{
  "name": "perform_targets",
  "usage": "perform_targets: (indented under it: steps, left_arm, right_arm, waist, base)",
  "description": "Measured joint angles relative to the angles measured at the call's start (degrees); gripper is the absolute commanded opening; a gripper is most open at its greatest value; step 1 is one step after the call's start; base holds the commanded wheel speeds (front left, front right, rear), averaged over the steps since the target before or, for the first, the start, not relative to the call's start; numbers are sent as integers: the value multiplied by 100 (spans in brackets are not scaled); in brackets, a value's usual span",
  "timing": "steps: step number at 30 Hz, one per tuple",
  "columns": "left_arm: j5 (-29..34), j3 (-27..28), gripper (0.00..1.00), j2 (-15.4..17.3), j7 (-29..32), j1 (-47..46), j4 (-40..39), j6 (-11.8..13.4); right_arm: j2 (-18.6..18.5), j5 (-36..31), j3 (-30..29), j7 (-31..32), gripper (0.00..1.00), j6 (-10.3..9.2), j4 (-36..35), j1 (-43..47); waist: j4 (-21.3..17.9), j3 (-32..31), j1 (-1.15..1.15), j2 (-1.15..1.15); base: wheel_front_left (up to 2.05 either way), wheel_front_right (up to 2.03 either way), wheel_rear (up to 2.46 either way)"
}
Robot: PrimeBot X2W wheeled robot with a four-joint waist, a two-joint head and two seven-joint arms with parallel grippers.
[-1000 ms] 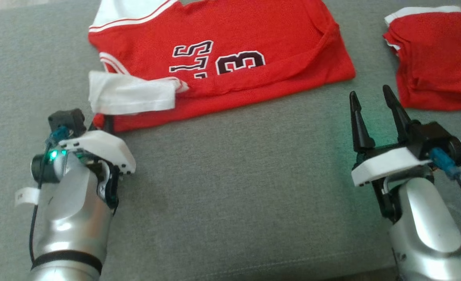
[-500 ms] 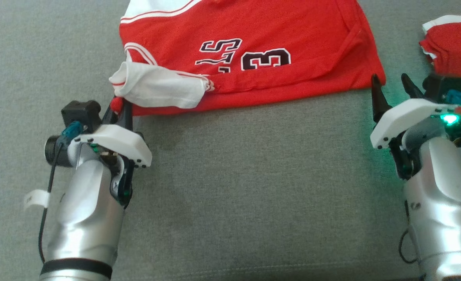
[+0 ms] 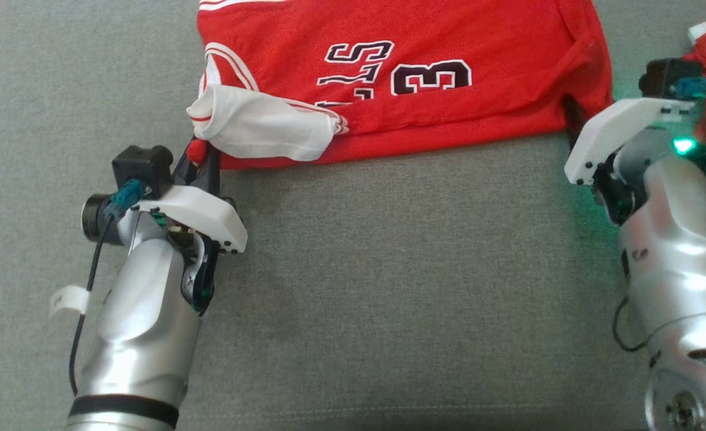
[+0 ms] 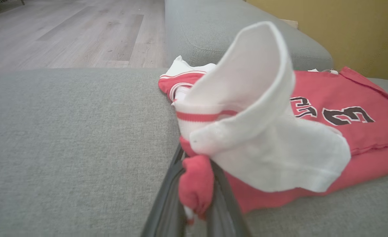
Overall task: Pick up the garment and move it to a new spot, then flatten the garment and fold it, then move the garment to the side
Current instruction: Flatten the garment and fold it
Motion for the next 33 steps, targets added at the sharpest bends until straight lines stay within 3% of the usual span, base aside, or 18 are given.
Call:
perform_targets:
  steps: [14, 25, 33]
  left_arm:
    - [-40, 47, 0, 23, 0, -10, 214, 8]
    - [-143, 179, 0, 119, 0, 553, 225, -55]
    - [-213, 219, 0, 183, 0, 1302, -25, -107]
  right_arm:
    - [-560, 1036, 1078, -21, 0, 0, 292, -79]
    - [-764, 2337, 1849, 223, 0, 0, -570, 998]
    - [-905, 2937, 2036, 598, 0, 0, -1566, 2177]
  waist:
    - [-99, -326, 0, 0]
    - [-262, -938, 0, 0]
    - [-324, -1436, 0, 0]
  base:
    - [0, 0, 0]
    - [0, 0, 0]
    - [0, 0, 0]
